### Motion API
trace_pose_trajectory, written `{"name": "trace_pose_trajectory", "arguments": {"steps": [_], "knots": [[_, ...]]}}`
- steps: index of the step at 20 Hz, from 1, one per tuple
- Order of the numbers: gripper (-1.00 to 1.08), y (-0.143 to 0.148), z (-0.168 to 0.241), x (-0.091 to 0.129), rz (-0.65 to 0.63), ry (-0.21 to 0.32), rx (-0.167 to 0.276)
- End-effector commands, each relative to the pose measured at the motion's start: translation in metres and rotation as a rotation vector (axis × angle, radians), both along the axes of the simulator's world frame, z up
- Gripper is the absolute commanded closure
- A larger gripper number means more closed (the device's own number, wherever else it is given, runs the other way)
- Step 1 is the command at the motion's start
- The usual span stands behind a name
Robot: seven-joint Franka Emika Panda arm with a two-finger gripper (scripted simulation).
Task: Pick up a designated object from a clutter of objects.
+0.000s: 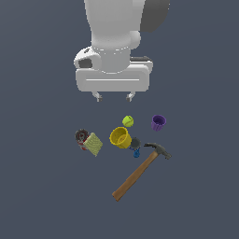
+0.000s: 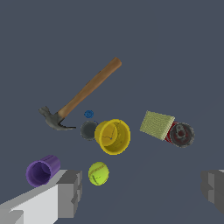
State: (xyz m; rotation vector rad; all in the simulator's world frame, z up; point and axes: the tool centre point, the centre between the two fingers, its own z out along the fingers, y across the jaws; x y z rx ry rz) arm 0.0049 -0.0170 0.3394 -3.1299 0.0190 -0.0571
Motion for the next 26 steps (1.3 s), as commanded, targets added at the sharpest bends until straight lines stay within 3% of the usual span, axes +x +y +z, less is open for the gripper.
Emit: {"name": "trace_pose_trajectory", "arguments": {"steps": [1,9,15,26], "knots": [[-0.92,0.0,0.0,0.0,0.0,0.0,0.0],[-0.92,-0.028,0.008,0.002,-0.033,-0.01,0.005],[-0.92,-0.029,0.007,0.003,-0.037,-0.01,0.006],[-0.92,-0.052,-0.057,0.019,-0.174,0.006,0.013]]}}
